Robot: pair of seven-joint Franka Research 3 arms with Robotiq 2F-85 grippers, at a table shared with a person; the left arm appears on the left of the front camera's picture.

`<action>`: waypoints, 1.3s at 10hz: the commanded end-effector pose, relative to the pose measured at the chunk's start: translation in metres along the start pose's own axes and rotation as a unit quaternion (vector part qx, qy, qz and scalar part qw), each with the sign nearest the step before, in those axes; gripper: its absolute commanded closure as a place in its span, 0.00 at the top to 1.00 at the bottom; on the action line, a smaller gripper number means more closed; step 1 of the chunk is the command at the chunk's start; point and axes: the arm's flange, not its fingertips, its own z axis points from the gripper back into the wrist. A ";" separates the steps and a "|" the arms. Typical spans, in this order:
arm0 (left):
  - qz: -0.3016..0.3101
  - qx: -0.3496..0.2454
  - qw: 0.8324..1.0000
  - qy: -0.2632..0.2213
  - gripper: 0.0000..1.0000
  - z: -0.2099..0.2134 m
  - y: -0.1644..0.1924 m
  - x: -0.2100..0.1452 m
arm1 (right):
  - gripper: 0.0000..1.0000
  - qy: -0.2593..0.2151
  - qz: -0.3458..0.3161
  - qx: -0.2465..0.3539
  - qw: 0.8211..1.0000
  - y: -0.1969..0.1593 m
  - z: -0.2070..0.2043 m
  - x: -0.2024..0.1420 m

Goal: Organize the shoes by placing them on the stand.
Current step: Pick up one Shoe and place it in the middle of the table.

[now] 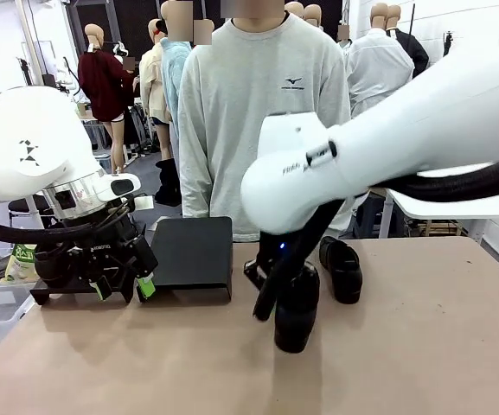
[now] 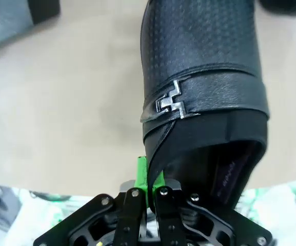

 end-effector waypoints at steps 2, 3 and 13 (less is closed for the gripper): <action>-0.002 -0.004 1.000 0.003 1.00 0.000 0.001 -0.001 | 0.00 -0.025 0.025 0.008 0.999 0.017 -0.025 -0.012; -0.002 -0.004 1.000 0.003 1.00 0.000 0.001 -0.001 | 0.00 -0.022 0.051 0.004 0.998 0.026 -0.035 -0.014; -0.002 -0.004 1.000 0.003 1.00 0.000 0.001 -0.001 | 0.73 0.014 0.115 -0.011 0.993 0.054 -0.053 -0.022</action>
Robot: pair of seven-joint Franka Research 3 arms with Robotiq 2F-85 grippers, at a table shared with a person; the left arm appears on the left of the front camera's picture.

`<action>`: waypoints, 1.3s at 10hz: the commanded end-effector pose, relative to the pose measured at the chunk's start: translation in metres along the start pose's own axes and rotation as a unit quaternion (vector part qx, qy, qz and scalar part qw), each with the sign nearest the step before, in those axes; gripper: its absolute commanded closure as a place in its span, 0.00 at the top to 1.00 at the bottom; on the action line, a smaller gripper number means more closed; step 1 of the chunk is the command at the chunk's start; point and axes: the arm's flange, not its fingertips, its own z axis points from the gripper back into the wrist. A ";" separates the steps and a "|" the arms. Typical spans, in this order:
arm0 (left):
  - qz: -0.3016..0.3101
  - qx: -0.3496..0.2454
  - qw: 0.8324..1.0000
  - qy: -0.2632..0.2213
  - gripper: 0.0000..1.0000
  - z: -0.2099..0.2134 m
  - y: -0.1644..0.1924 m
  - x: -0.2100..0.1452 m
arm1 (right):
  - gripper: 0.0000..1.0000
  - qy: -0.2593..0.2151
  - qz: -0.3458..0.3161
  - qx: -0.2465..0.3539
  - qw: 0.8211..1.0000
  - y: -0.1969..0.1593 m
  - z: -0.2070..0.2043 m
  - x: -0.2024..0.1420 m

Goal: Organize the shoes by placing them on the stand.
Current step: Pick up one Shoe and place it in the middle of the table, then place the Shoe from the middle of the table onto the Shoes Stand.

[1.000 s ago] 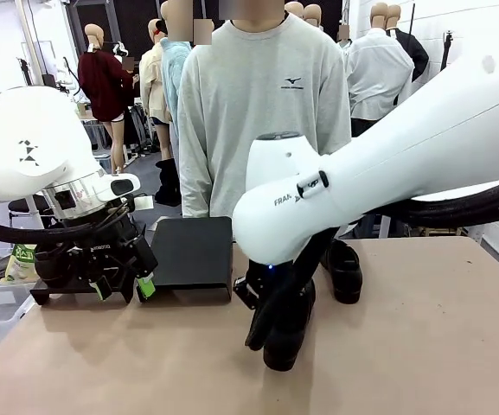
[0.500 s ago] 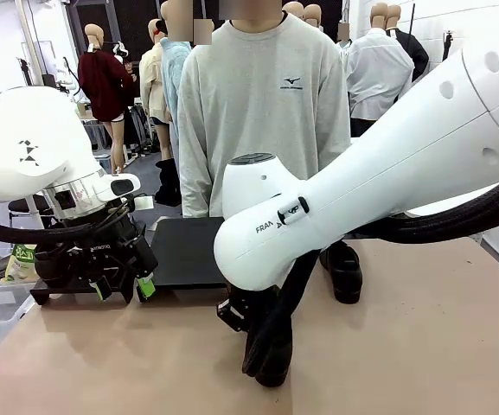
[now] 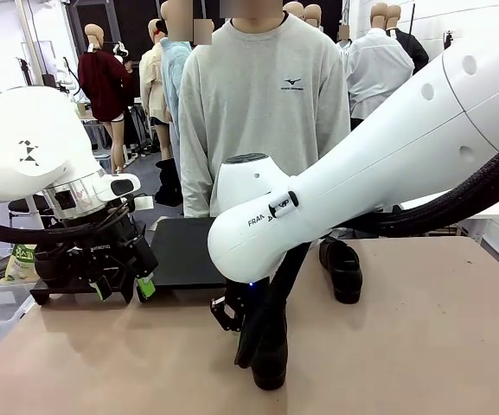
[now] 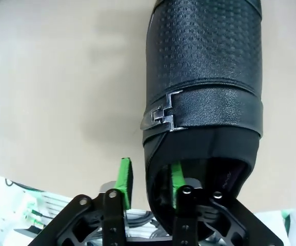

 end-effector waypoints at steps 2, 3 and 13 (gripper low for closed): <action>-0.002 -0.004 1.000 0.003 1.00 0.000 0.001 -0.001 | 1.00 -0.018 -0.004 0.014 1.000 -0.001 0.013 -0.002; -0.002 -0.004 1.000 0.003 1.00 0.000 0.001 -0.001 | 1.00 -0.021 -0.003 0.017 1.000 -0.001 0.017 -0.003; -0.002 -0.004 1.000 0.003 1.00 0.000 0.001 -0.001 | 1.00 -0.037 0.001 0.022 0.999 -0.005 0.047 -0.008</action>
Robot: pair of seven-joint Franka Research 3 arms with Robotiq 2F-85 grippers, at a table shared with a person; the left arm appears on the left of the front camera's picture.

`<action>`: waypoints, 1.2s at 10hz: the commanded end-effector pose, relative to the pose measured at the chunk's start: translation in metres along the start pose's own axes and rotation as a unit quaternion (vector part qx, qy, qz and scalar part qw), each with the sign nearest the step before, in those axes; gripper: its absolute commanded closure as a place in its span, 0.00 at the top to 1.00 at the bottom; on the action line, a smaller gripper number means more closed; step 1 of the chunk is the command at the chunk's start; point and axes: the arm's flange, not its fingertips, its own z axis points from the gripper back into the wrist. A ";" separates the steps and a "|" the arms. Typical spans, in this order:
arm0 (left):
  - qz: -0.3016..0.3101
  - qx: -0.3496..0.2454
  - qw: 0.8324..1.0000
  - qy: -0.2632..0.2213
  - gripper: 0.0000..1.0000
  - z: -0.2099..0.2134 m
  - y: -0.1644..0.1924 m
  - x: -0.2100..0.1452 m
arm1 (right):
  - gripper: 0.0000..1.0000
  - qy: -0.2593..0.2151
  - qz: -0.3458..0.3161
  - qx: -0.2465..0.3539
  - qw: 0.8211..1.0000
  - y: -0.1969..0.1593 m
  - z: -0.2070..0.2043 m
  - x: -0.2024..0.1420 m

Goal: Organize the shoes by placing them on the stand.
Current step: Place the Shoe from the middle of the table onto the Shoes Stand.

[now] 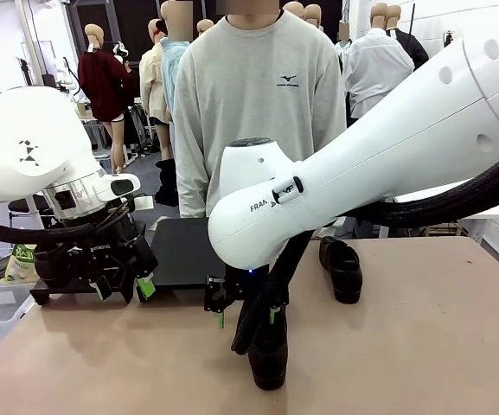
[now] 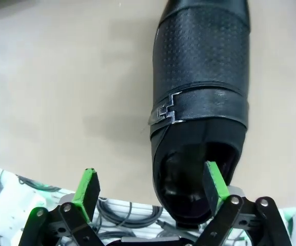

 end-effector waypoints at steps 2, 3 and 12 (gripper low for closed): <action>-0.003 -0.004 1.000 0.003 1.00 0.000 0.001 -0.001 | 1.00 -0.048 0.002 -0.003 0.999 -0.022 0.067 -0.022; -0.003 -0.004 1.000 0.003 1.00 0.000 0.001 -0.001 | 1.00 -0.036 -0.003 0.002 0.999 -0.045 0.082 -0.020; -0.002 -0.047 0.999 -0.010 1.00 -0.048 -0.063 0.037 | 1.00 0.054 -0.050 0.045 0.996 -0.231 0.063 -0.018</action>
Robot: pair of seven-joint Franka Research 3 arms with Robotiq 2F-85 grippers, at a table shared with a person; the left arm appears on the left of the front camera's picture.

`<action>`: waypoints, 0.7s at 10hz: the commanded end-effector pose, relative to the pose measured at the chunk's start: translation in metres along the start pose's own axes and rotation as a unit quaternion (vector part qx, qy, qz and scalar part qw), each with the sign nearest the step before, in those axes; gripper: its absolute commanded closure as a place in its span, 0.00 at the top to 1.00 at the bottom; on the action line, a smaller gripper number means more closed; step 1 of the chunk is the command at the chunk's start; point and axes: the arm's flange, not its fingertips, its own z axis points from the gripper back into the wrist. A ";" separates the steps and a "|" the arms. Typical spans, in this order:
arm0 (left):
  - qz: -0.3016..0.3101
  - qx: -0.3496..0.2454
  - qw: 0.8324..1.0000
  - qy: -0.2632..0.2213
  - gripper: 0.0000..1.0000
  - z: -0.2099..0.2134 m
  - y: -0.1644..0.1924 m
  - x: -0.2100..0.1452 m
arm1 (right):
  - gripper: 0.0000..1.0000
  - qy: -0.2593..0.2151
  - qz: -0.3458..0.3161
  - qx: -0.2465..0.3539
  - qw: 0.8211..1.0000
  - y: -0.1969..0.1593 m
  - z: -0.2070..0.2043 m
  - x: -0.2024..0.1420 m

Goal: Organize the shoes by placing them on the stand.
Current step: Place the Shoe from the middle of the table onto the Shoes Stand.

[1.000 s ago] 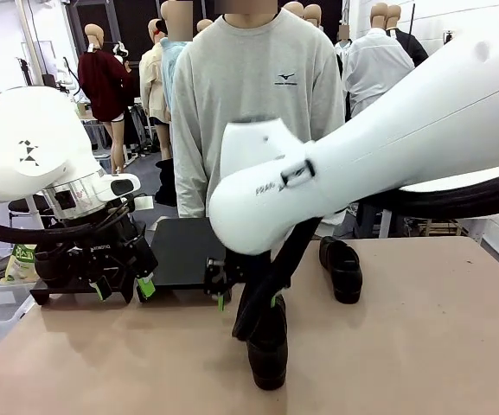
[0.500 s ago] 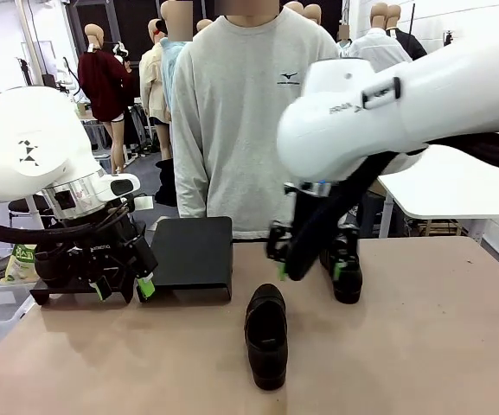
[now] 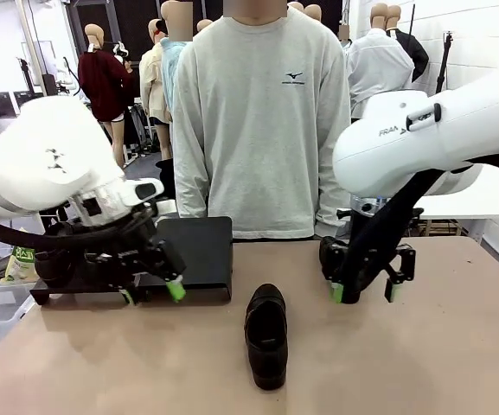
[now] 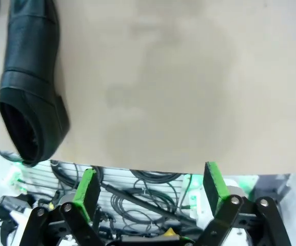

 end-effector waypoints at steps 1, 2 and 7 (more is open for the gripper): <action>0.019 0.006 1.000 -0.016 1.00 -0.028 -0.022 0.029 | 1.00 -0.002 0.003 -0.008 1.000 0.017 0.001 -0.002; 0.024 0.034 0.999 -0.021 1.00 -0.042 -0.029 0.036 | 1.00 -0.002 0.003 -0.008 1.000 0.017 0.001 -0.002; 0.024 0.073 0.997 -0.014 1.00 -0.086 -0.072 0.064 | 1.00 -0.002 0.003 -0.008 1.000 0.017 0.001 -0.002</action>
